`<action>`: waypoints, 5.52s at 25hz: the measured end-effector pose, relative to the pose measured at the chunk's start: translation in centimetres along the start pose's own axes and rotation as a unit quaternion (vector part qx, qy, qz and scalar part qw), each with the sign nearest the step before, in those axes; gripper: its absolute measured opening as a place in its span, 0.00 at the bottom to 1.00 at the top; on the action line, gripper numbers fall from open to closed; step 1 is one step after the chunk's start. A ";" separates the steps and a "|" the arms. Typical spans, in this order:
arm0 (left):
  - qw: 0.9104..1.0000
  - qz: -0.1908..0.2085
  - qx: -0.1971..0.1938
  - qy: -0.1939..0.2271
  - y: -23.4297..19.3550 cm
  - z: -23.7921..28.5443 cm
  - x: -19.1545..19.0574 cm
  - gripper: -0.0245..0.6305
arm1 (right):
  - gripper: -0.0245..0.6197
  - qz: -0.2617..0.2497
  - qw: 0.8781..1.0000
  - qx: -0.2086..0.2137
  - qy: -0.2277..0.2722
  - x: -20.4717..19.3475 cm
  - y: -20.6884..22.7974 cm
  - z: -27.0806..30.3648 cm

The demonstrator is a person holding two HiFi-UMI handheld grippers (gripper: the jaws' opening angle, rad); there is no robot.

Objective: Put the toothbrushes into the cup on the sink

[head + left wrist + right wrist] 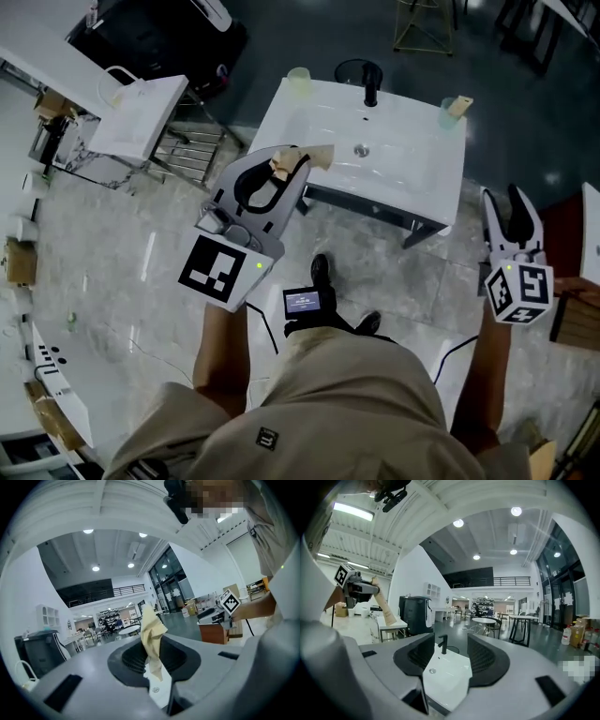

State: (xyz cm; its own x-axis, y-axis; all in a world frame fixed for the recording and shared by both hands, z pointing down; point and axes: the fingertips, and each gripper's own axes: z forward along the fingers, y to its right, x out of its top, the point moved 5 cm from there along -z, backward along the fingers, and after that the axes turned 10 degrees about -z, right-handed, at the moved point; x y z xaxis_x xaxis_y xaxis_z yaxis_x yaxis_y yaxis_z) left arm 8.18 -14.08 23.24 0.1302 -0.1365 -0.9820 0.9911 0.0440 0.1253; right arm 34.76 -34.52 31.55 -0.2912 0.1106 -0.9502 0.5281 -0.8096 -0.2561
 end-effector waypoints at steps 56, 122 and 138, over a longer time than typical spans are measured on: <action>0.998 -0.027 -0.049 0.013 -39.9 -3.5 -8.8 0.13 | 0.35 0.000 0.998 -0.048 -0.031 12.4 -26.2 22.7; 0.982 -0.106 -0.043 -0.151 -45.8 32.1 -33.5 0.43 | 0.35 0.070 0.987 0.028 -0.143 -5.6 -17.6 39.7; 0.992 -0.068 -0.049 -0.099 -46.9 25.1 -26.2 0.45 | 0.35 0.048 0.992 0.037 -0.110 -0.1 -21.1 38.6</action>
State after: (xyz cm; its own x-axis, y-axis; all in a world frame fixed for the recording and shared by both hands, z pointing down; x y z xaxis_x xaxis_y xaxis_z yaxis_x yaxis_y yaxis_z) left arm -41.07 -37.43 46.67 0.0072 -0.3383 -0.9410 0.9938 0.1065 -0.0306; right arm -7.16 -39.71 43.85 -0.4144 -0.0910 -0.9055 0.5048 -0.8509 -0.1456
